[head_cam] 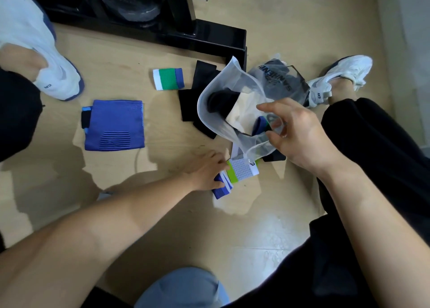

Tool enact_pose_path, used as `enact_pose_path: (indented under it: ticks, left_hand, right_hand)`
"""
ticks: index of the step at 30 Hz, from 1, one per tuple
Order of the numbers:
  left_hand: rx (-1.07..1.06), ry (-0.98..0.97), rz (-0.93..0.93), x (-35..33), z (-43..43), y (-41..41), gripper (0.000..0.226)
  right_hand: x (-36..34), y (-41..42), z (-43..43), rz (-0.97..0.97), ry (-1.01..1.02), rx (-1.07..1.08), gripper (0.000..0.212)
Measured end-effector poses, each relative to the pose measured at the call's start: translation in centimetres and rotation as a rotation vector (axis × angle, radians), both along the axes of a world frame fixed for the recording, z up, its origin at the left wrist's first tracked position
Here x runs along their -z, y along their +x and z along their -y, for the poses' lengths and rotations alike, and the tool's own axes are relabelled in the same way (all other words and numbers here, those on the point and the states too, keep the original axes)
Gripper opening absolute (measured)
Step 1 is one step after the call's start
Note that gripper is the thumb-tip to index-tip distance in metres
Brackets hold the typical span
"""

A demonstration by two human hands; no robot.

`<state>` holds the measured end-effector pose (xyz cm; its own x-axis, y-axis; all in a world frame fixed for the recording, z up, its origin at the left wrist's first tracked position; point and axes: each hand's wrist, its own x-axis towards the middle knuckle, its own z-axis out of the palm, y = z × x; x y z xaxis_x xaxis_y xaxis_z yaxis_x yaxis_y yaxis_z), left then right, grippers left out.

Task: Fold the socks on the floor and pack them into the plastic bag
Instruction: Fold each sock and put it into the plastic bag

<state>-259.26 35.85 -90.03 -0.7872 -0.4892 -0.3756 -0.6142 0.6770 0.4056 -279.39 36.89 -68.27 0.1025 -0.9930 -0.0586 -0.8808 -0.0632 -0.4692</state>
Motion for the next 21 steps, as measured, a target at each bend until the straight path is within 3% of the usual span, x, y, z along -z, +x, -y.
enact_pose_path:
  ticks: [4,7,11,16,18,21]
  left_hand:
    - [-0.012,0.015,-0.019,0.2,-0.3,-0.8,0.044]
    - [-0.048,0.130,-0.038,0.1,-0.1,-0.6,0.017]
    - [-0.136,0.256,-0.134,-1.6,0.1,1.1,0.016]
    - [-0.312,0.427,-0.239,-8.1,1.5,4.3,0.018]
    - [-0.357,0.438,-0.288,-11.2,2.1,5.7,0.018]
    - [-0.446,0.437,-0.335,-15.7,2.2,7.8,0.020]
  right_hand:
    - [0.2,0.0,0.1,-0.001,0.025,0.002,0.057]
    - [0.3,0.1,0.1,-0.004,0.052,-0.014,0.056]
    - [0.3,0.2,0.2,-0.027,0.064,-0.024,0.051]
    - [-0.3,1.7,-0.2,-0.094,-0.233,0.008,0.038]
    - [-0.9,2.8,-0.5,0.001,-0.297,0.017,0.031]
    - [-1.3,4.5,-1.7,0.198,-0.144,-0.020,0.026]
